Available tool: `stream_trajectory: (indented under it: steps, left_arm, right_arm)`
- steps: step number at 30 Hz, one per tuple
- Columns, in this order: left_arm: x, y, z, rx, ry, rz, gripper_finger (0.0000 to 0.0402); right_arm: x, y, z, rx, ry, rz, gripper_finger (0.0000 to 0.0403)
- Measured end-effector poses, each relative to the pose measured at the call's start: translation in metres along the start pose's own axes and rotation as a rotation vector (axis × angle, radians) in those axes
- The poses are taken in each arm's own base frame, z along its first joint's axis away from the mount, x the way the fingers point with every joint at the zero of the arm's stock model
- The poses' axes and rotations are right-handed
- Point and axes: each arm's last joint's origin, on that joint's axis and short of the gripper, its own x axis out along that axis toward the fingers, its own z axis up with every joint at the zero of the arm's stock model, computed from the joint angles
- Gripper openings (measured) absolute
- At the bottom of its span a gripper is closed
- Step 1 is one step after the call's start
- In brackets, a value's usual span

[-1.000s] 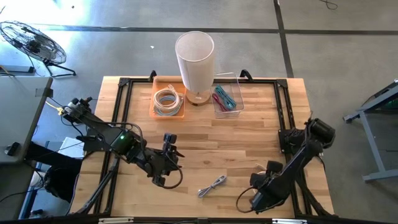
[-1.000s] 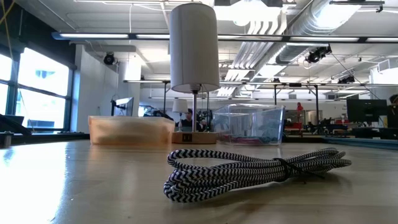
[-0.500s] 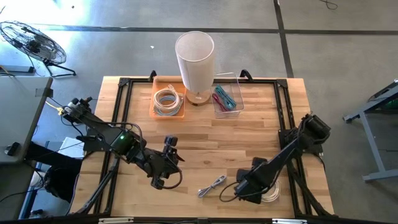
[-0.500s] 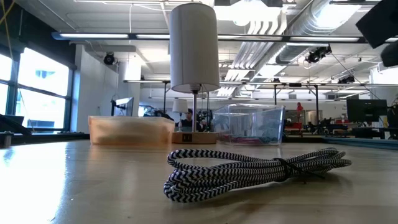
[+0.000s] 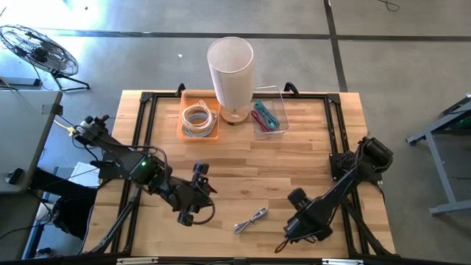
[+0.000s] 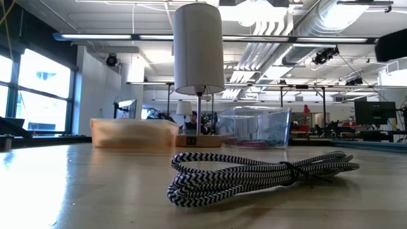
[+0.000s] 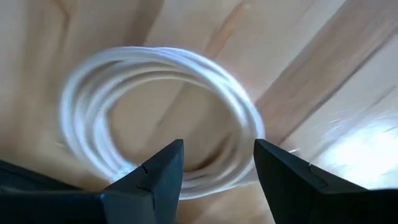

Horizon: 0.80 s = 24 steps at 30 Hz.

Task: Pick & Place USB Port
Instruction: Put the light brown HDMI cable into the orange bin

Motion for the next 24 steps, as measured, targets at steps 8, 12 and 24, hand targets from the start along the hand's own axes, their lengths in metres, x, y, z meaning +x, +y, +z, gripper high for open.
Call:
stream_trajectory:
  steps: [8,12,24]
  left_arm:
    - [0.005,-0.003,0.000,-0.012,0.010,0.005,0.0169]
    - [0.009,-0.005,-0.001,-0.009,0.019,0.008,0.0169]
    - [0.012,-0.006,-0.002,-0.001,0.037,0.006,0.0169]
  right_arm:
    - [-0.001,-0.014,0.002,-0.131,-0.002,-0.013,0.0188]
    - [-0.001,-0.017,0.002,-0.173,-0.001,0.012,0.0188]
    - [0.029,-0.020,-0.003,-0.182,-0.006,0.086,0.0188]
